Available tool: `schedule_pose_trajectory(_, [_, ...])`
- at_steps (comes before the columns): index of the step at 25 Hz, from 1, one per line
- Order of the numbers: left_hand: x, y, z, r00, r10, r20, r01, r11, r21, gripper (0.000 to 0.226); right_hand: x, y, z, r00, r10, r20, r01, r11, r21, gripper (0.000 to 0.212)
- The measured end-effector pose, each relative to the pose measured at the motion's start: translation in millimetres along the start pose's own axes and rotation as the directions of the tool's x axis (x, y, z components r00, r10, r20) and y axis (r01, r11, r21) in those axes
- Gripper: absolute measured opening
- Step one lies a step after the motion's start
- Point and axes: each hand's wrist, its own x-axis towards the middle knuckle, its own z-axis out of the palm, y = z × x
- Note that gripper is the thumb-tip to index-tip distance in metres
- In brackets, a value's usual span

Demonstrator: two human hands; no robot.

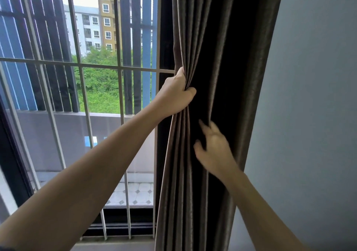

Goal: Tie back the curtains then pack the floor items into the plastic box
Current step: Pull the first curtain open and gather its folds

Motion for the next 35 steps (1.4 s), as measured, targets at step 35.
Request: schedule_pose_trajectory(35, [-1.2,22.6,18.5,0.993,-0.072,0.094,0.078,0.995,-0.062,0.048,0.1,11.4,17.2,0.996,-0.074,-0.057,0.083,0.978,0.191,0.048])
